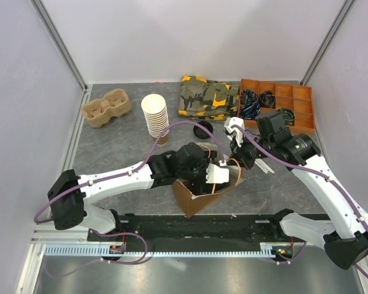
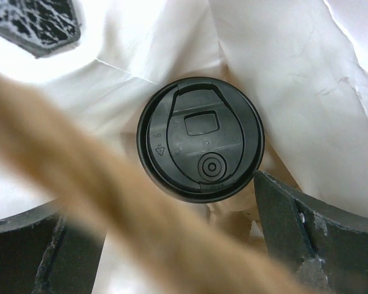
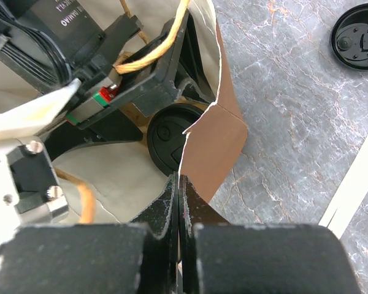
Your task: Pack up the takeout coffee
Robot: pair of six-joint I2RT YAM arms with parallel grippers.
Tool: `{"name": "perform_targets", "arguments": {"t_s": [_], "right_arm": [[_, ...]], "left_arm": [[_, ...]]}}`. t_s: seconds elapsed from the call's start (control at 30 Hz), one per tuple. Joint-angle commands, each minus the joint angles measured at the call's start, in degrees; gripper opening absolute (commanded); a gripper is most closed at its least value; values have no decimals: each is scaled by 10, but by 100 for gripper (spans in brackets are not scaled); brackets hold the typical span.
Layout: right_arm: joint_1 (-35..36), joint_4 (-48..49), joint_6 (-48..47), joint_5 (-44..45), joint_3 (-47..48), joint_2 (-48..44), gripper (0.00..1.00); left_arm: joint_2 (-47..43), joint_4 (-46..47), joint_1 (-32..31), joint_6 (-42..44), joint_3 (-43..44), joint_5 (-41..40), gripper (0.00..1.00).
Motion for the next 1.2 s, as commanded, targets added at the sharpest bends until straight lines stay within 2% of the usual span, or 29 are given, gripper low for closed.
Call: {"name": "perform_targets", "arguments": {"t_s": [0.0,0.23,0.93,1.17], "right_arm": [[2,-30,-1,17,-1,9,0],[1,-29,-4,18,-4,7,0],[2,-25,-5,30,2,6,0],[2,-26,-7,37,9,8,5]], "left_arm": [[-38,4,-2,-21,20,5,100],[-68,0,-2,-12,12,30,100],[-202,6,-2,2,19,35,100],[-231,25,-2,3,24,38,100]]}}
